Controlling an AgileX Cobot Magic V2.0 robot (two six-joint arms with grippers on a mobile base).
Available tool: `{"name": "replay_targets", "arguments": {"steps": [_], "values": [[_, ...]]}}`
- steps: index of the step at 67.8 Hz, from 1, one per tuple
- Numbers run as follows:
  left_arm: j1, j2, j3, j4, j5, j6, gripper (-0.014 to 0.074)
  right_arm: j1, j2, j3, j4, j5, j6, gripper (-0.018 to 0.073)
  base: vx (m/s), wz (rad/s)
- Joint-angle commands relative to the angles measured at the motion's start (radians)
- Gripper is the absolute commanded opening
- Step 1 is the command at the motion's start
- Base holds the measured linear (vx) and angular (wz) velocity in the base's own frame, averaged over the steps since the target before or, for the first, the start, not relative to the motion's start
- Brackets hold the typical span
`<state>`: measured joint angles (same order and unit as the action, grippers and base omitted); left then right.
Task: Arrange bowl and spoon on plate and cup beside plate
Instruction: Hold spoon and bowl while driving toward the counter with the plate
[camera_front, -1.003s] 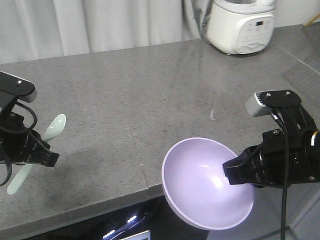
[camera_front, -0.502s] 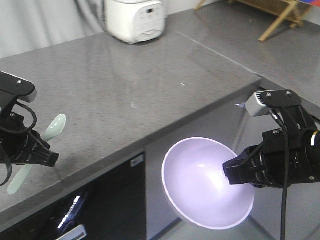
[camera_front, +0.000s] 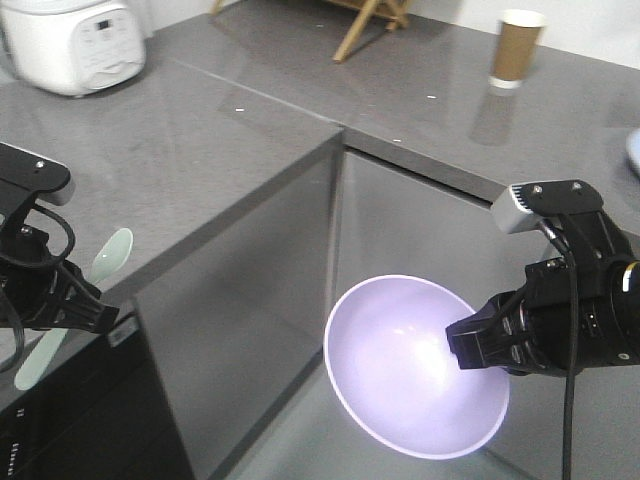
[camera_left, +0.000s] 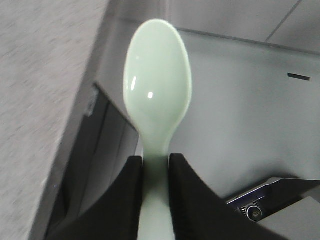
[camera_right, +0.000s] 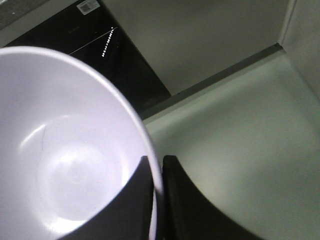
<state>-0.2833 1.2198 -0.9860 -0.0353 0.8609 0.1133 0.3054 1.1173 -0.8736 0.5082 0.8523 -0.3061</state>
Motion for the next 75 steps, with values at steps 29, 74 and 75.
{"name": "replay_targets", "arguments": {"steps": [29, 74, 75], "values": [[-0.007, -0.026, -0.022, -0.011, -0.048, -0.008, 0.0083, -0.002, -0.02, -0.027, 0.027, -0.04, -0.006, -0.0001, -0.01, -0.38], [-0.007, -0.026, -0.022, -0.011, -0.048, -0.008, 0.0083, -0.002, -0.02, -0.027, 0.027, -0.04, -0.006, -0.0001, 0.06, -0.18], [-0.007, -0.026, -0.022, -0.011, -0.048, -0.008, 0.0083, -0.002, -0.02, -0.027, 0.027, -0.04, -0.006, -0.0001, 0.08, -0.22]]}}
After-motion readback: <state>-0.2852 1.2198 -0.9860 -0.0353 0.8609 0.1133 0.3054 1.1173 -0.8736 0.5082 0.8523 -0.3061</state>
